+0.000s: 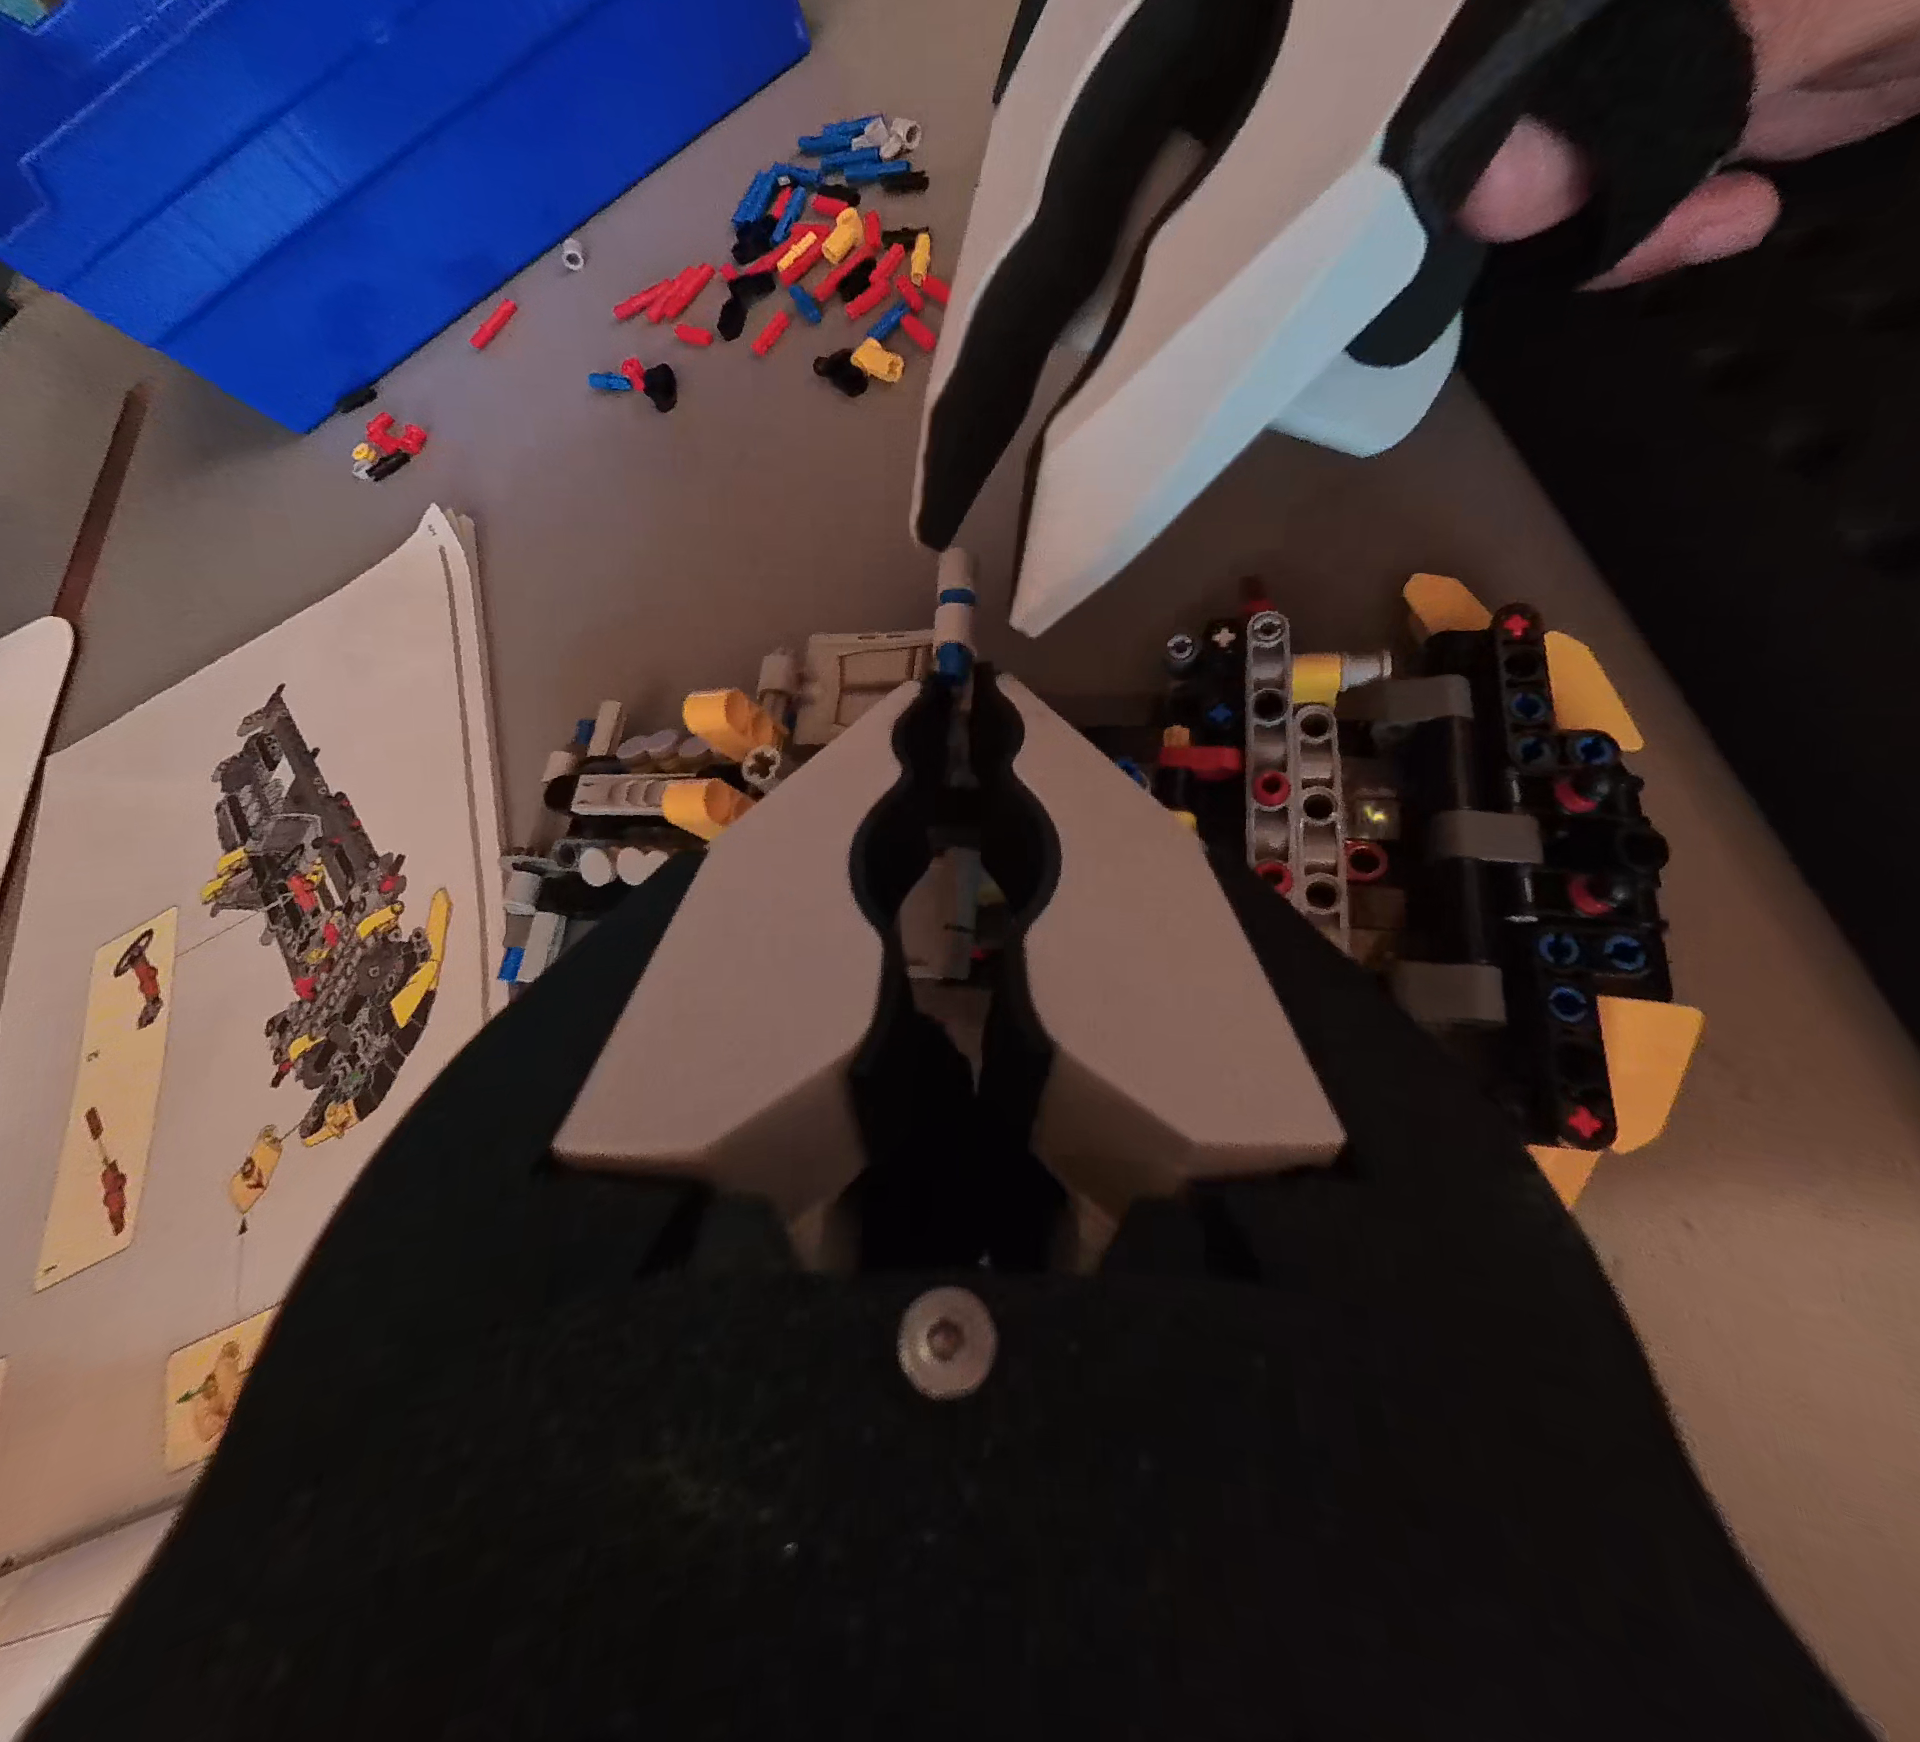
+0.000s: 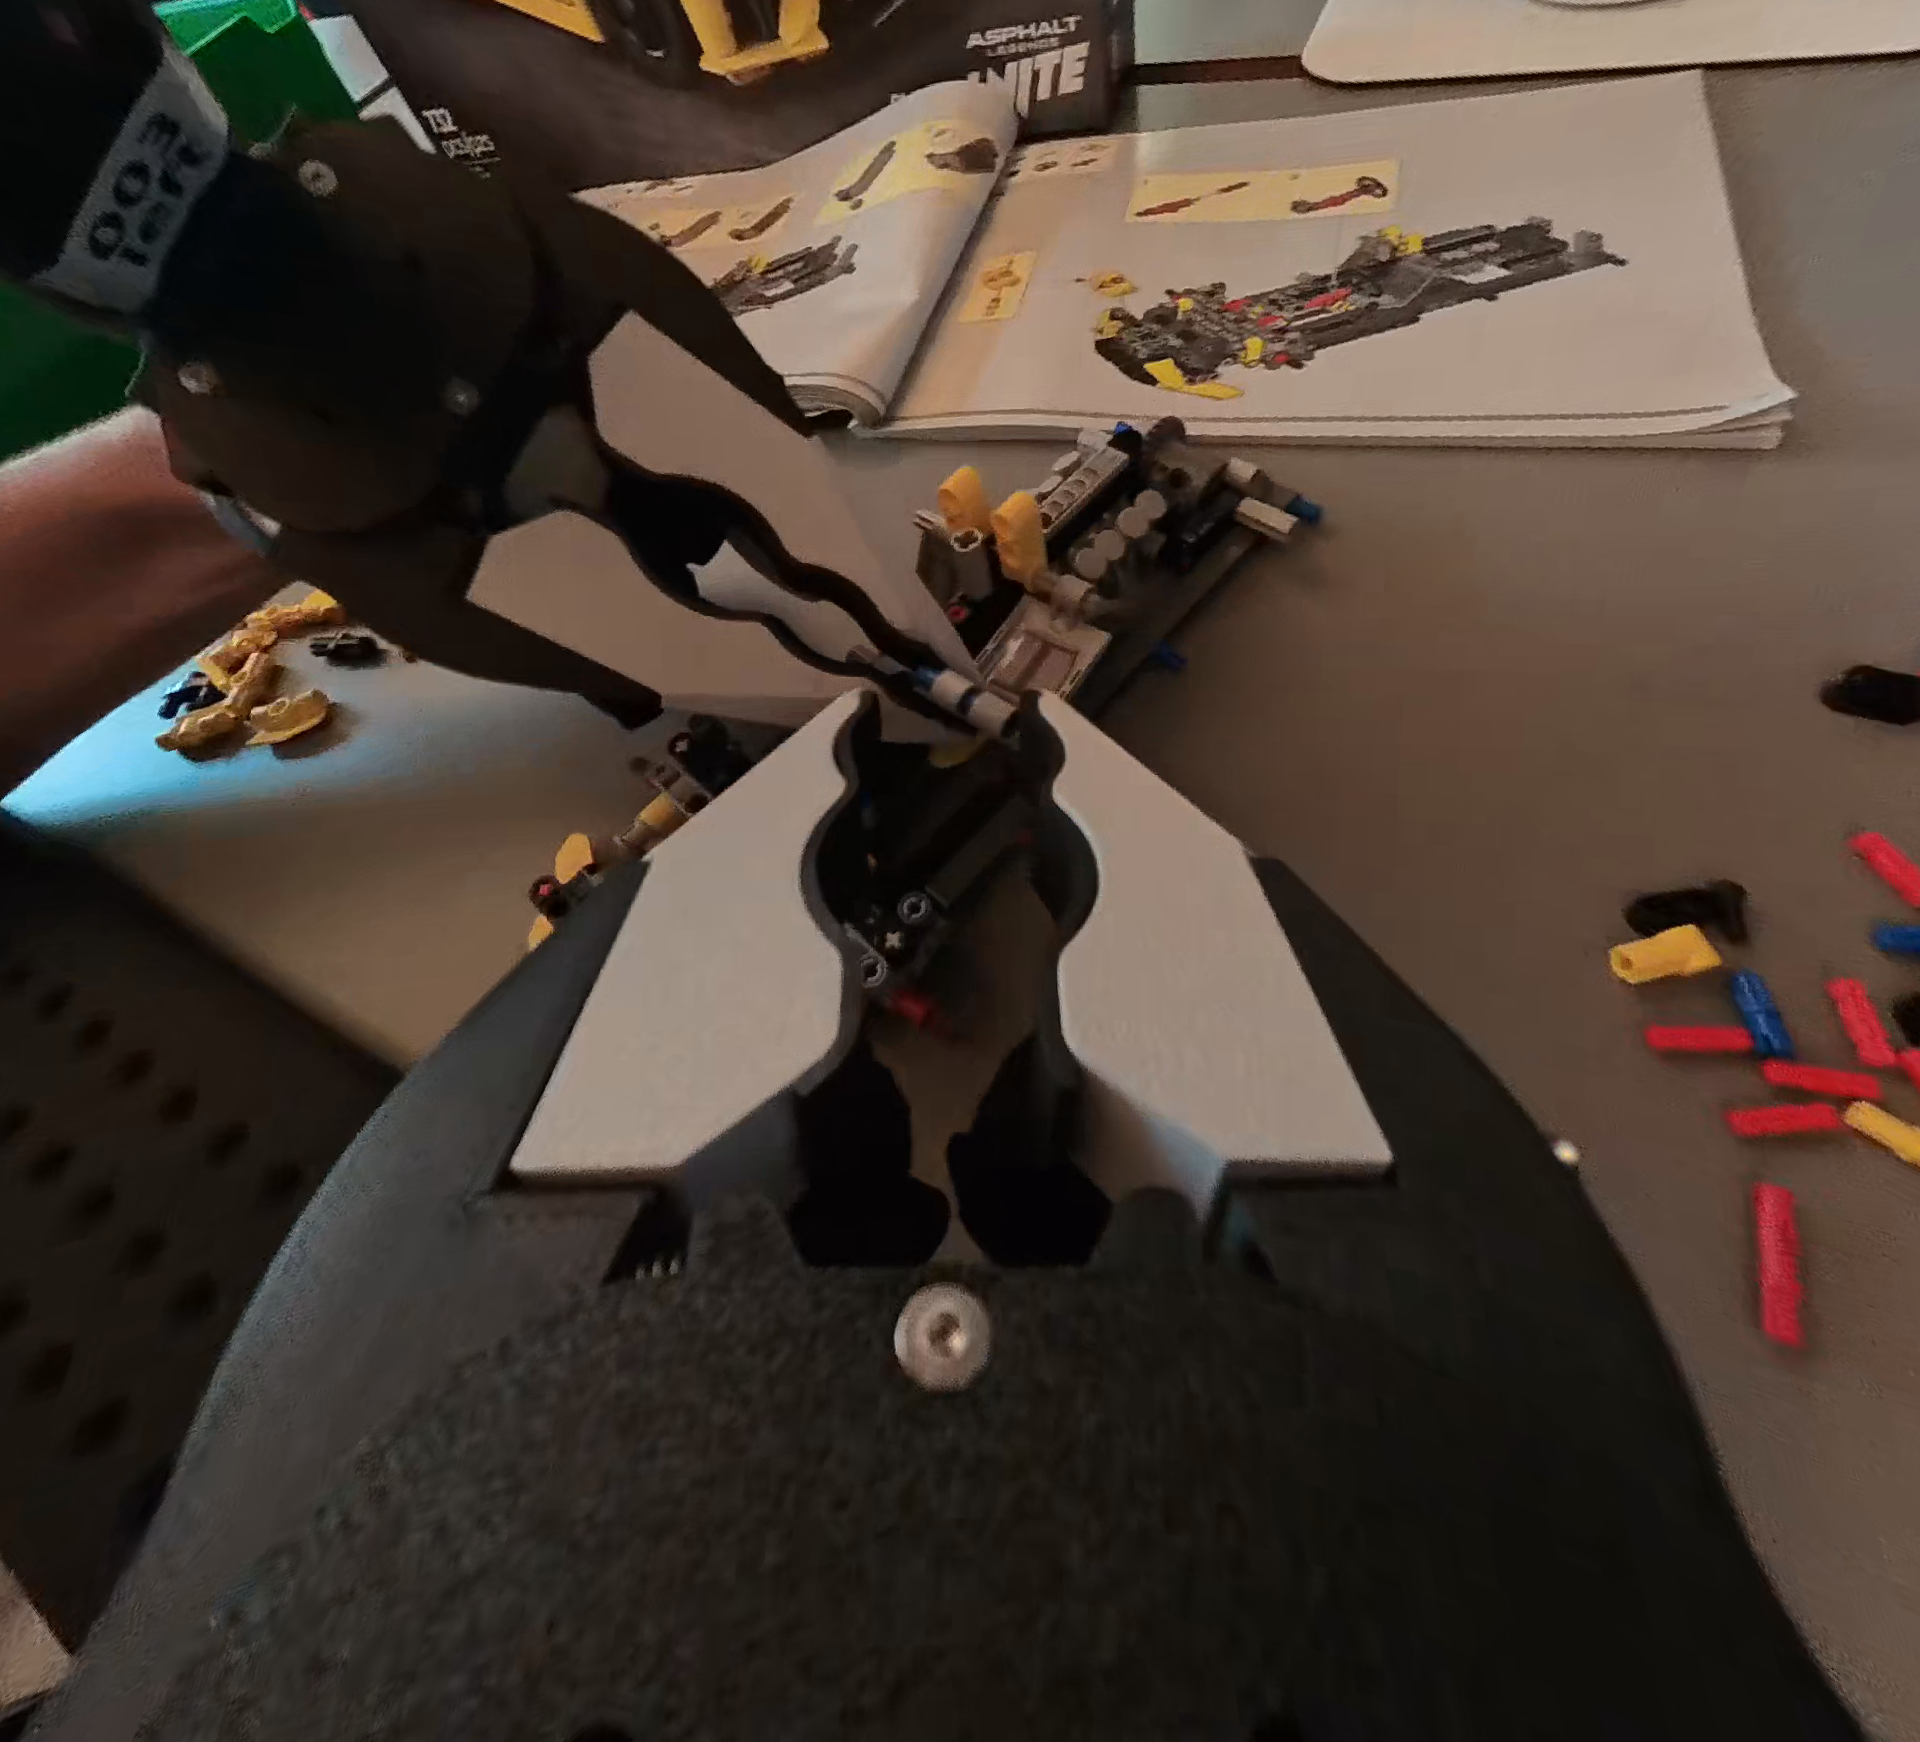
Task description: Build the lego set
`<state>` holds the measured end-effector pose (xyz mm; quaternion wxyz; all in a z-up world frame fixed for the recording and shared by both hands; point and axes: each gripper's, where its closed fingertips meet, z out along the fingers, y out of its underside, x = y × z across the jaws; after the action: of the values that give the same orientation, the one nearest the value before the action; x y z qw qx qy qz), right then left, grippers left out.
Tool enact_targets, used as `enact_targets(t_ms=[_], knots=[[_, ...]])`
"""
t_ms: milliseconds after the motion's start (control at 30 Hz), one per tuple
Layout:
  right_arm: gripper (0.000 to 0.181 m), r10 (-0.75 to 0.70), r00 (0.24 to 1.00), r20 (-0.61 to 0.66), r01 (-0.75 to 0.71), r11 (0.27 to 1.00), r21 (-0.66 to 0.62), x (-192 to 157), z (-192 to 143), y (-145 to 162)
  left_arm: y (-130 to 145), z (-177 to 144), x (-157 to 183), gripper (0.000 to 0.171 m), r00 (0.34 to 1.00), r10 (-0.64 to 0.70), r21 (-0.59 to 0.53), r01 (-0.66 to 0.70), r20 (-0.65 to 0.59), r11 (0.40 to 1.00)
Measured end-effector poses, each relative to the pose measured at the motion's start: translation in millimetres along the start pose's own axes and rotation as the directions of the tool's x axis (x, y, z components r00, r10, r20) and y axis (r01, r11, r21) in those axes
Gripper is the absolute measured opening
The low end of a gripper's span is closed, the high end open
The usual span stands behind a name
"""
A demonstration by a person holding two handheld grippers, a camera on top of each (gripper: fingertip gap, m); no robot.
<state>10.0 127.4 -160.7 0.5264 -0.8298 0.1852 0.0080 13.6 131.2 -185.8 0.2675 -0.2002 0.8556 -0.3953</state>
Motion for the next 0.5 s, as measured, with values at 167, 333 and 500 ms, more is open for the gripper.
enact_targets(t_ms=[167,333,500], knots=[[0.02,-0.009,0.998,-0.059,0.008,1.0,-0.007,3.5,0.5,2.0,-0.6,0.6,0.0,0.001,1.0,0.007,-0.004,-0.007,0.011,1.0],[0.012,-0.019,0.993,-0.116,0.018,1.0,-0.005,6.8,0.7,1.9,-2.0,-0.3,0.9,0.0,1.0,-0.016,0.01,0.016,0.003,1.0],[0.009,-0.057,0.987,-0.149,0.053,0.998,-0.03,6.1,2.9,4.9,1.1,0.5,1.9,0.001,1.0,0.0,-0.007,0.0,0.002,1.0]])
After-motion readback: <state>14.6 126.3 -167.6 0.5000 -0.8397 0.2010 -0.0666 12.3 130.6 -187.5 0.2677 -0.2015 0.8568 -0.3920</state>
